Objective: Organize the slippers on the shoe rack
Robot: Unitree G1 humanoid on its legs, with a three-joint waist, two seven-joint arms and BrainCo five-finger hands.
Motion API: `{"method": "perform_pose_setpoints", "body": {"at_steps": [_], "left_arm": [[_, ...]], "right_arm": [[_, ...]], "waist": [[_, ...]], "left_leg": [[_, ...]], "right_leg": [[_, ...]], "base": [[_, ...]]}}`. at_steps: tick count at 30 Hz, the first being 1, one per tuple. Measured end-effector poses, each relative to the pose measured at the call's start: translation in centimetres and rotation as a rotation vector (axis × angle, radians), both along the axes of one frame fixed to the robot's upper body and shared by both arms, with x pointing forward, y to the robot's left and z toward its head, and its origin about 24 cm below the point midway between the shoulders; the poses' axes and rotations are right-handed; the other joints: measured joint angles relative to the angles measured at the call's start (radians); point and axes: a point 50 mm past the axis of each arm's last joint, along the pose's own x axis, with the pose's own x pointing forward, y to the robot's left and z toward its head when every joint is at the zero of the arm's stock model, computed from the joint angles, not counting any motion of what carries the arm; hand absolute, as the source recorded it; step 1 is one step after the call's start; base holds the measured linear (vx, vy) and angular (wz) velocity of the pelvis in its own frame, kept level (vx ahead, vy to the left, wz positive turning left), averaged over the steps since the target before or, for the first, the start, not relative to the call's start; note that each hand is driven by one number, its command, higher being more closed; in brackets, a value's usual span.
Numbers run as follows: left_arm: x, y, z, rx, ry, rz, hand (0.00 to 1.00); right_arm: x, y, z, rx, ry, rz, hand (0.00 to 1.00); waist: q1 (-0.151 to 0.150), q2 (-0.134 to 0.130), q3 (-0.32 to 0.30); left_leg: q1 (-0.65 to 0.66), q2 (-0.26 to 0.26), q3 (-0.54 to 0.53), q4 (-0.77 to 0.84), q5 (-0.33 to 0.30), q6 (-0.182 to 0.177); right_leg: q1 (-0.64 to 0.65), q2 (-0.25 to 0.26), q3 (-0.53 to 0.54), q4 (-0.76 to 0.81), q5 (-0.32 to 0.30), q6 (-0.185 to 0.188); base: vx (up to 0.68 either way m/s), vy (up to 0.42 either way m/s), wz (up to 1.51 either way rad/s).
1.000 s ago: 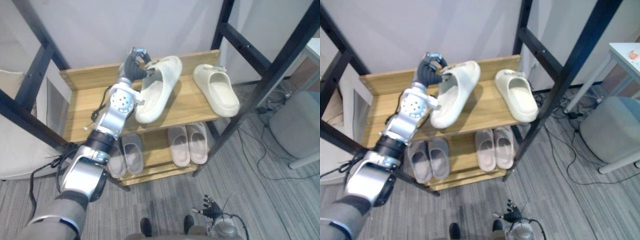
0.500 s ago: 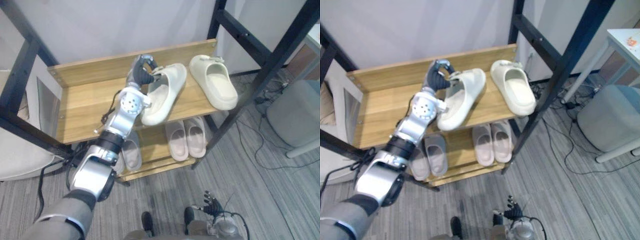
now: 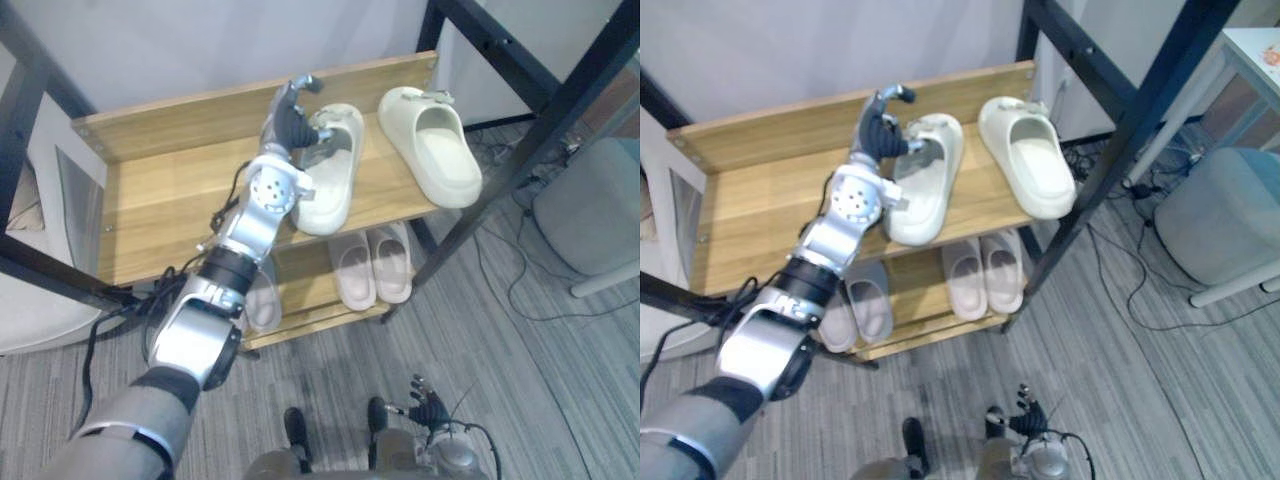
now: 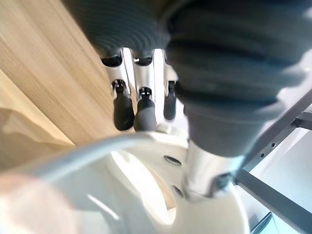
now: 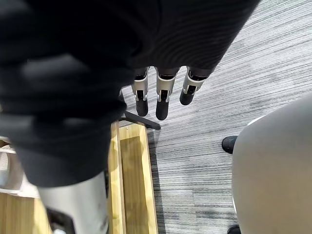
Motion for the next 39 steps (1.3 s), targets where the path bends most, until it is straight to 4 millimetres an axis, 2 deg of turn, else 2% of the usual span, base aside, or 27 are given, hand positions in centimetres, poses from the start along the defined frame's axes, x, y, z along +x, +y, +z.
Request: {"method": "perform_pose_setpoints", "body": {"at_steps": [7, 16, 19, 26, 30, 33, 39], "left_arm": [[0.0, -0.3, 0.7, -0.002, -0.017, -0.008, 0.0], [-0.1, -0.9, 0.5, -0.023, -0.007, -0.029, 0.0], [-0.9, -1.4, 0.7, -0.083, -0.034, -0.072, 0.0], [-2.3, -1.5, -3.3, -0.336, 0.08, -0.149, 0.0], [-2.9, -0.8, -3.9, -0.439, 0.092, -0.172, 0.0], [-3.3, -0.4, -5.0, -0.48, 0.116, -0.176, 0.0], [-3.8, 0.4, -7.8, -0.506, 0.197, -0.148, 0.0]], "right_arm": [[0.0, 0.1, 0.0, 0.003, 0.0, 0.006, 0.0], [-0.1, 0.1, 0.0, 0.006, 0.003, 0.008, 0.0], [-0.2, 0.1, -0.1, 0.006, 0.007, 0.01, 0.0], [-0.3, 0.0, -0.3, 0.004, 0.017, 0.006, 0.0], [-0.4, -0.1, -0.4, 0.004, 0.025, 0.004, 0.0], [-0.5, -0.1, -0.6, 0.001, 0.041, 0.004, 0.0], [-0.5, -0.2, -1.0, -0.008, 0.066, 0.012, 0.0]], "waist": [[0.0, 0.001, 0.0], [0.004, 0.008, -0.001], [0.007, 0.017, -0.006], [0.013, 0.024, -0.01], [0.025, 0.028, -0.013], [0.034, 0.036, -0.022], [0.043, 0.037, -0.025]], "left_leg": [[0.002, -0.002, -0.001, 0.0, 0.003, 0.004], [0.018, -0.003, -0.011, 0.0, 0.004, 0.005], [0.023, -0.004, -0.024, 0.0, 0.005, 0.006], [0.025, -0.004, -0.053, 0.0, 0.013, 0.009], [0.024, -0.004, -0.065, 0.0, 0.015, 0.009], [0.026, -0.006, -0.072, -0.001, 0.015, 0.009], [0.034, -0.006, -0.088, -0.001, 0.015, 0.008]], "right_leg": [[0.001, -0.002, 0.0, 0.003, 0.0, 0.0], [0.024, -0.004, -0.014, -0.001, 0.0, 0.0], [0.039, -0.004, -0.025, -0.005, -0.001, 0.001], [0.056, -0.005, -0.052, -0.007, -0.003, 0.004], [0.063, -0.005, -0.063, -0.013, -0.003, 0.004], [0.075, -0.005, -0.075, -0.024, -0.003, 0.003], [0.099, 0.001, -0.093, -0.041, -0.003, 0.001]], "base": [[0.0, 0.0, 0.0], [0.0, 0.003, 0.03], [-0.01, 0.006, 0.11], [-0.02, 0.003, 0.11], [-0.01, 0.008, 0.09], [0.01, 0.004, 0.09], [0.02, -0.005, 0.08]]}}
